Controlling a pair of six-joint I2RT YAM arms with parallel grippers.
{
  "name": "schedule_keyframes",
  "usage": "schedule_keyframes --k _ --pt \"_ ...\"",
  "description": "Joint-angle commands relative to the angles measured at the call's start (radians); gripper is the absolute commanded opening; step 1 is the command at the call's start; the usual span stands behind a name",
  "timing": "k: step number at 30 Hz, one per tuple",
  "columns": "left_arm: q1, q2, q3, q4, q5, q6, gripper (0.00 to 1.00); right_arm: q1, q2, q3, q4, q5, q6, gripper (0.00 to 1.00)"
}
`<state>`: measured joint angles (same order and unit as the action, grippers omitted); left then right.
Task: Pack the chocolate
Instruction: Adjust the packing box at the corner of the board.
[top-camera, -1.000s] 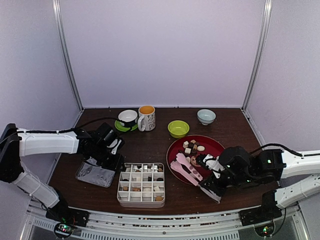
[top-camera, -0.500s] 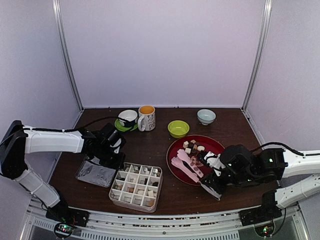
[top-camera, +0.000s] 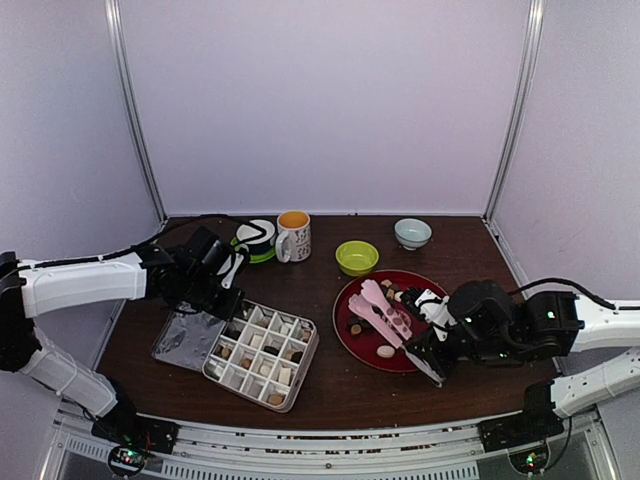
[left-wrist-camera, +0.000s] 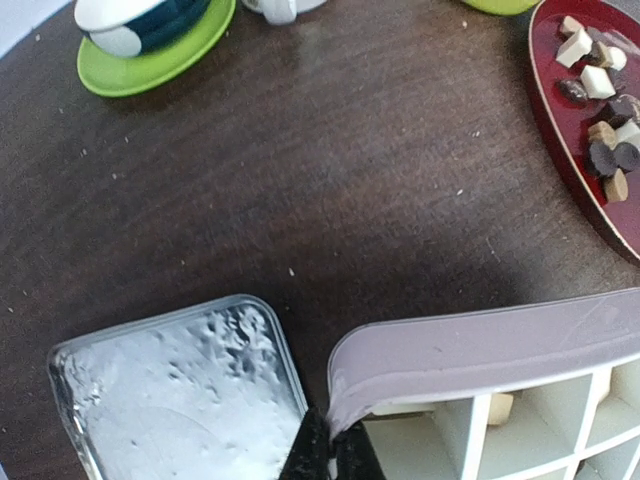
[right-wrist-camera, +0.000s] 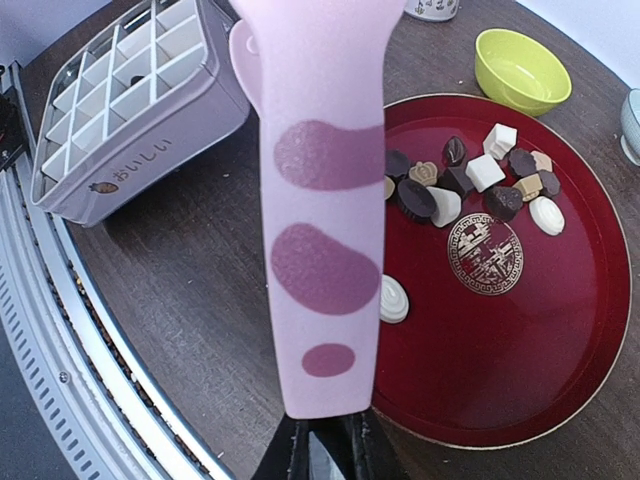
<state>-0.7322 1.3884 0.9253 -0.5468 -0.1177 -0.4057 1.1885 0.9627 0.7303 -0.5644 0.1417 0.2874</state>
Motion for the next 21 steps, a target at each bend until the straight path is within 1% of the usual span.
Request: schedule_keyframes --k 1,5,8,12,16,18,21 --pt "-0.002 -0.067 0.061 0.066 -0.021 0.189 0.00 -0.008 -0.015 0.026 0.014 0.050 -0.017 0.00" --pt "-0.020 -0.083 0.089 0.064 -0.034 0.330 0.00 -0.008 -0.013 0.027 0.012 0.056 -0.020 0.00" --pt "-0.054 -0.059 0.131 0.018 -0.096 0.407 0.00 -0.009 -0.013 0.028 0.008 0.069 -0.022 0.00" --pt "-0.082 -0.026 0.173 -0.004 -0.085 0.468 0.00 -0.012 -0.015 0.031 0.006 0.074 -0.026 0.00" --pt "-0.117 0.040 0.231 -0.067 -0.079 0.510 0.00 -0.014 -0.017 0.032 0.002 0.073 -0.026 0.00" --pt "-0.132 0.084 0.260 -0.101 -0.040 0.532 0.00 -0.016 -0.020 0.030 0.001 0.071 -0.025 0.00" --pt "-0.133 0.179 0.324 -0.172 0.097 0.552 0.00 -0.016 -0.024 0.032 -0.002 0.069 -0.027 0.00"
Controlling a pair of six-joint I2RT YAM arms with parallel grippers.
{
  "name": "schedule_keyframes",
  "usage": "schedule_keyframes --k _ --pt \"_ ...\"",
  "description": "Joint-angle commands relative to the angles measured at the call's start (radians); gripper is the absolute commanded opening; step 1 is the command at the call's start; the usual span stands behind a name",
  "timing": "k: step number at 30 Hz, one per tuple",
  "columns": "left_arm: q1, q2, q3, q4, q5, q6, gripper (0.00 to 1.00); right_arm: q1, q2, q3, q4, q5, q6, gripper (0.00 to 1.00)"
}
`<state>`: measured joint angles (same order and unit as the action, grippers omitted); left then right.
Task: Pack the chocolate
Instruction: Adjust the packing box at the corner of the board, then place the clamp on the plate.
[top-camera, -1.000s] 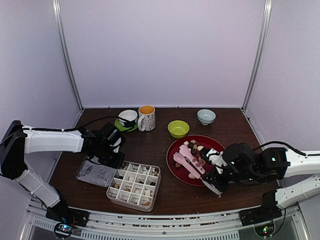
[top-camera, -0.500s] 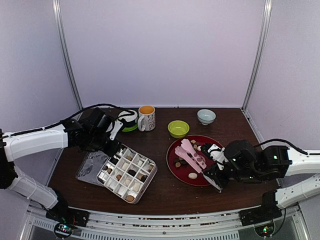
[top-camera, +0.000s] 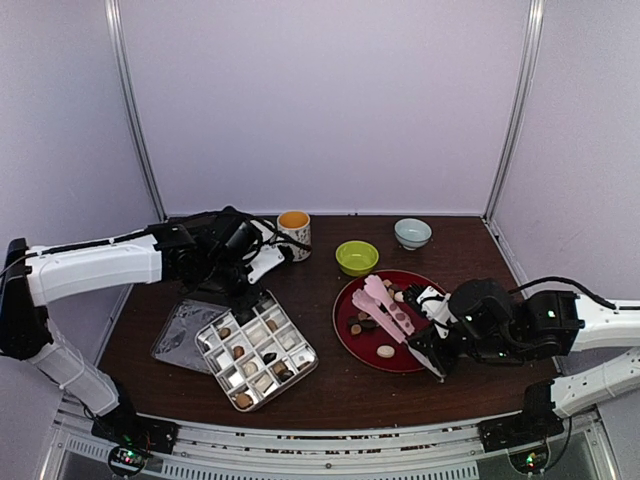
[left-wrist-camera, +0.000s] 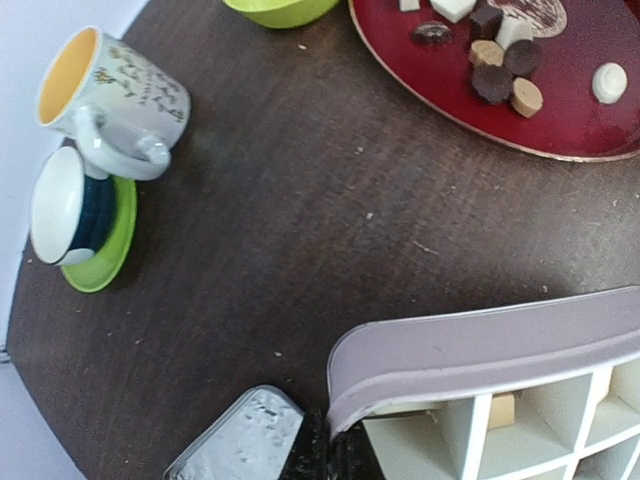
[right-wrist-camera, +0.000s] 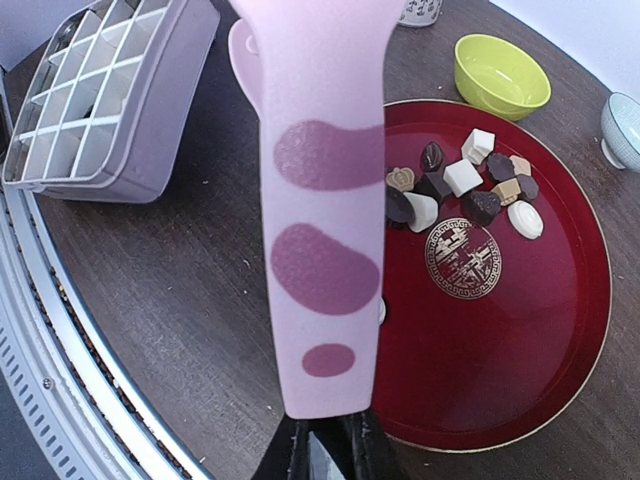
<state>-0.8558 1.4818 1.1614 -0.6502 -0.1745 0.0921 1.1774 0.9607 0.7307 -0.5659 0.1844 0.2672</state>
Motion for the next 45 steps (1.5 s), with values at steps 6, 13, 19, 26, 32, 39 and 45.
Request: schedule_keyframes --k 6,13,19,26,32,39,45 --pt "-0.008 0.219 0.140 -0.070 0.257 0.096 0.00 -0.009 -0.028 0.038 -0.017 0.009 0.004 0.00" --pt "0.030 0.347 0.231 0.005 0.293 0.224 0.00 -0.049 0.003 0.035 -0.036 -0.062 0.077 0.00" --pt "0.074 0.435 0.337 0.024 0.317 0.273 0.02 -0.152 0.066 0.065 -0.087 -0.106 0.137 0.00" --pt "0.104 0.436 0.305 0.093 0.362 0.275 0.39 -0.210 0.069 0.087 -0.106 -0.122 0.141 0.00" --pt "0.109 0.334 0.238 0.163 0.343 0.231 0.51 -0.222 0.058 0.085 -0.079 -0.156 0.150 0.00" --pt "0.109 0.094 0.087 0.228 0.239 0.194 0.58 -0.226 0.061 0.098 -0.023 -0.196 0.159 0.00" --pt "0.109 -0.082 -0.025 0.297 0.323 0.099 0.91 -0.227 0.060 0.096 0.032 -0.259 0.176 0.00"
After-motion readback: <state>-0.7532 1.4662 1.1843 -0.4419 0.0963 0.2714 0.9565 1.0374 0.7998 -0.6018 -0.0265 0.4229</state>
